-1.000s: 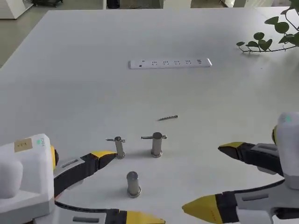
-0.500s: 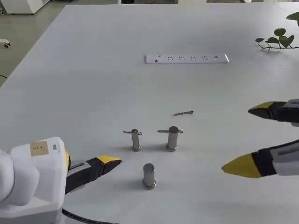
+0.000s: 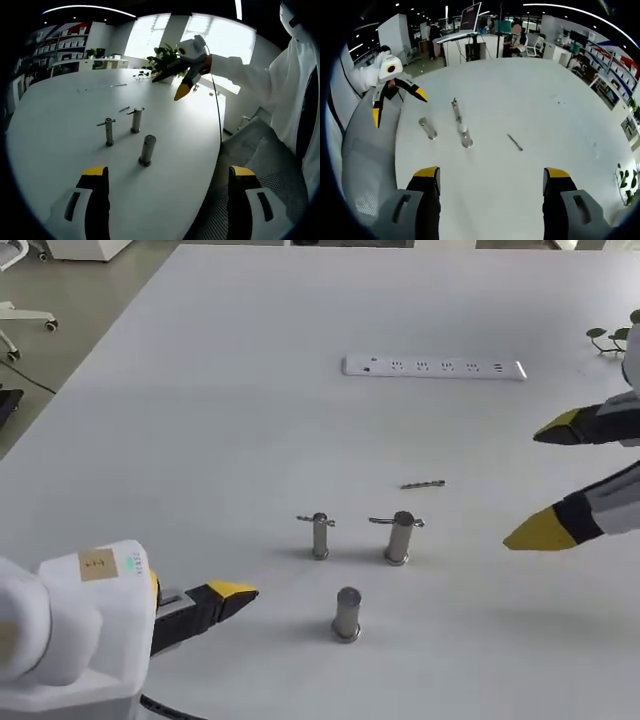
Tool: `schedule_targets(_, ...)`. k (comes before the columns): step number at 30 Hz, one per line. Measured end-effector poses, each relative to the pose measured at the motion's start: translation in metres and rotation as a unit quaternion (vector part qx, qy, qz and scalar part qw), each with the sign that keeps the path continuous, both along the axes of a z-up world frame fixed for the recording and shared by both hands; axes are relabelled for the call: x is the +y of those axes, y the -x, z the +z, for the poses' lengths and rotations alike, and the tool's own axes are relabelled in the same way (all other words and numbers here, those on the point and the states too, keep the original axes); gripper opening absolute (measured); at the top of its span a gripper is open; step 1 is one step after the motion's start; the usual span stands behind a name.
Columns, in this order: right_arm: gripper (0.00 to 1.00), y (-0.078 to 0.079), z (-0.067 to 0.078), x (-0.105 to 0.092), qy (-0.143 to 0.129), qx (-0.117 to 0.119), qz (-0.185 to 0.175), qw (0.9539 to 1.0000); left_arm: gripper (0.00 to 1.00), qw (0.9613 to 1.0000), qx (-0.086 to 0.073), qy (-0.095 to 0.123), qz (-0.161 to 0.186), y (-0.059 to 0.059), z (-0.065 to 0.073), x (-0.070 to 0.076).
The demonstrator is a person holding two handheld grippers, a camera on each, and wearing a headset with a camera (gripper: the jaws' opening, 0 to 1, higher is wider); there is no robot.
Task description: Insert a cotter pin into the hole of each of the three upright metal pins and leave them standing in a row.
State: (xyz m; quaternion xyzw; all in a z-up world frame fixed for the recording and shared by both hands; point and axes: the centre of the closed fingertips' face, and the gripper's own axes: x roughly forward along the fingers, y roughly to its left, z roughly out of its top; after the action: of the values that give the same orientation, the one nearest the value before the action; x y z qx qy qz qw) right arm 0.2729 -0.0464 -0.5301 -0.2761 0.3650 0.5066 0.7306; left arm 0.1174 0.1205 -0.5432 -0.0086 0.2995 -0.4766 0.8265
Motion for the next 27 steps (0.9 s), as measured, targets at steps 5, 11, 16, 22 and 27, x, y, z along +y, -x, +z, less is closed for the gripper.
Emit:
schedule_targets(5, 0.78, -0.013, -0.019, 0.001, 0.018, 0.016, 0.003, 0.9997, 0.99, 0.9999, 0.002, 0.006, 0.011, 0.000, 0.001, 0.005)
schedule_targets(11, 0.71, -0.018, -0.039, 0.002, 0.062, 0.022, 0.027, 0.9975, 0.99, 0.9997, 0.003, 0.005, 0.026, -0.002, -0.001, 0.010)
schedule_targets(16, 0.67, -0.019, -0.051, 0.008, 0.087, 0.031, 0.052, 0.9943, 0.99, 0.9995, -0.001, 0.004, 0.032, -0.002, -0.002, 0.014)
schedule_targets(22, 0.58, -0.020, -0.059, 0.018, 0.104, 0.034, 0.076, 0.9911, 0.99, 0.9992, -0.004, 0.003, 0.041, -0.003, -0.001, 0.016)
schedule_targets(27, 0.43, -0.027, -0.066, 0.017, 0.121, 0.029, 0.092, 0.9880, 0.99, 0.9989, -0.015, 0.009, 0.043, -0.004, 0.003, 0.015)
